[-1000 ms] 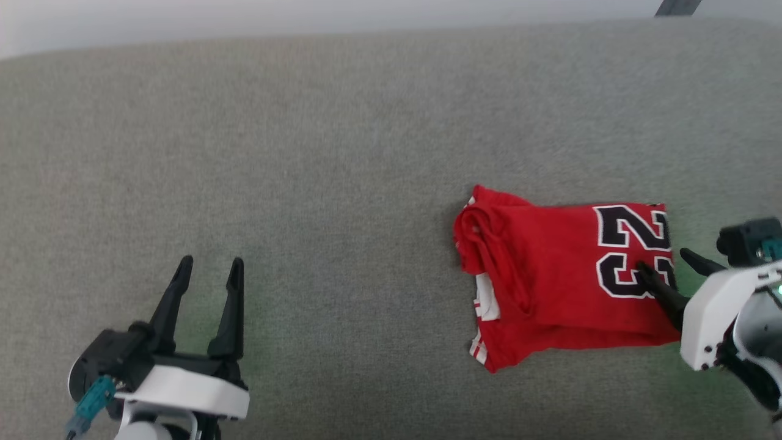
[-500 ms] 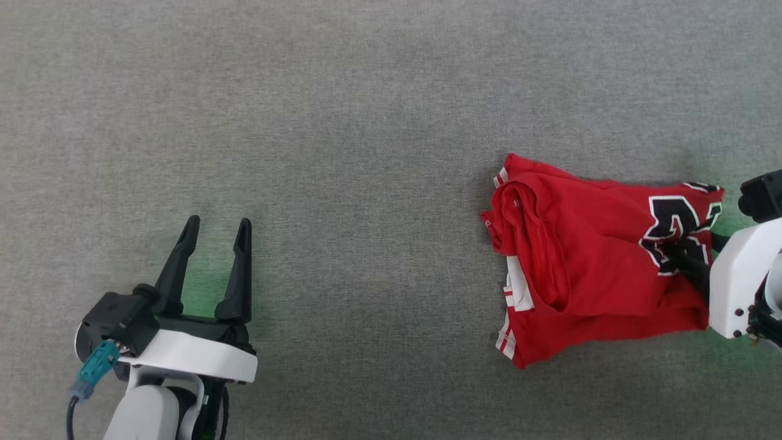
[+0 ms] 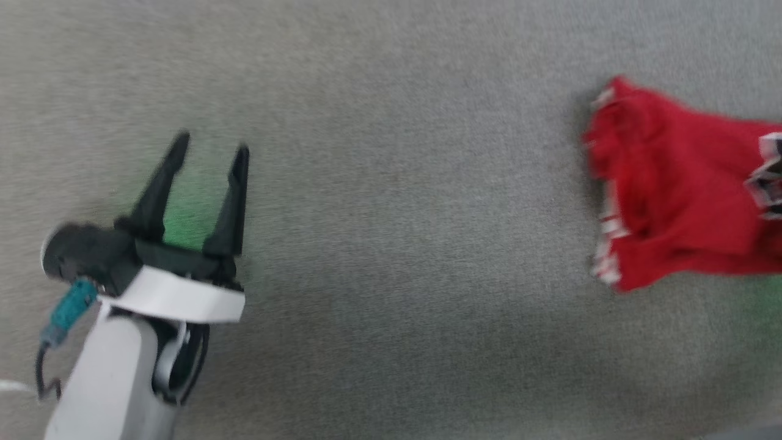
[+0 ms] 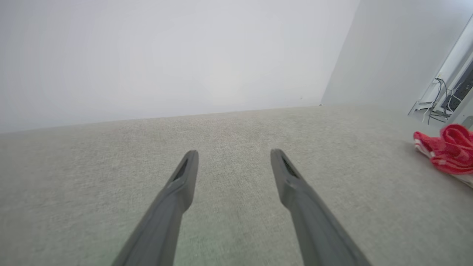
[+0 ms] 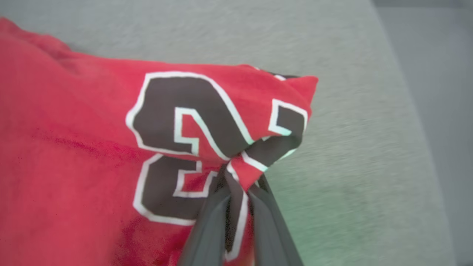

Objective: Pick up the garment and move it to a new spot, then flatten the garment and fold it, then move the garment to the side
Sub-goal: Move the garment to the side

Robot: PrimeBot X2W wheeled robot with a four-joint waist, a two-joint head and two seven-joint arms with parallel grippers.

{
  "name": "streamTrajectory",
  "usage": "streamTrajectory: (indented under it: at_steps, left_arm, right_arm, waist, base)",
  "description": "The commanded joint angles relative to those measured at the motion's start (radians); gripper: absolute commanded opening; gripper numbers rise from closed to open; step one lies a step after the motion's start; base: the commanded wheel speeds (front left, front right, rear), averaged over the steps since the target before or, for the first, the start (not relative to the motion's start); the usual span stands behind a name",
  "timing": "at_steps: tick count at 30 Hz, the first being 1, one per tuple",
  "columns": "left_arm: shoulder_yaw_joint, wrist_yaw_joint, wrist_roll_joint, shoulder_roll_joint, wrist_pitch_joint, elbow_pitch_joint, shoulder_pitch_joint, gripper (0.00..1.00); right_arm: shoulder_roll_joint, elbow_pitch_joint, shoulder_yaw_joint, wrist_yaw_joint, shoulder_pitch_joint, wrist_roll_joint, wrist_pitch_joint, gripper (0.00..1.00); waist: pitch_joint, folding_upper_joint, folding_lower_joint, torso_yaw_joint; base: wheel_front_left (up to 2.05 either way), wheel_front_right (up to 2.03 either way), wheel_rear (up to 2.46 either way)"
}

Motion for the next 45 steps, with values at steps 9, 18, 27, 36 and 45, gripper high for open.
streamTrajectory:
  at_steps: [9,18,27,36,45]
  left_arm:
    - [-0.097,0.001,0.01,0.045,-0.002,-0.038,-0.242,1.0]
    - [-0.11,0.001,0.014,0.06,-0.002,-0.068,-0.361,1.0]
    - [-0.111,0.001,0.014,0.058,-0.002,-0.049,-0.345,1.0]
    - [-0.075,0.001,0.001,0.016,-0.002,0.015,-0.242,1.0]
    - [0.006,0.001,-0.002,-0.051,-0.002,0.112,-0.018,1.0]
  right_arm:
    - [-0.036,0.184,-0.232,-0.004,-0.191,-0.12,-0.192,0.0]
    - [-0.032,0.412,-0.312,-0.004,-0.424,-0.322,-0.359,0.0]
    - [-0.03,0.598,-0.353,-0.004,-0.531,-0.49,-0.472,1.0]
    - [0.0,0.652,-0.236,-0.004,-0.481,-0.525,-0.604,1.0]
    - [0.09,0.62,0.056,-0.004,-0.324,-0.391,-0.713,1.0]
  waist:
    - [0.154,0.0,0.0,-0.063]
    - [0.224,0.0,0.0,-0.048]
    - [0.197,0.0,0.0,-0.023]
    - [0.042,0.0,0.0,0.006]
    - [-0.172,0.0,0.0,0.074]
  base:
    - [0.0,0.0,0.0]
    - [0.0,0.0,0.0]
    - [0.0,0.0,0.0]
    - [0.0,0.0,0.0]
    - [0.0,0.0,0.0]
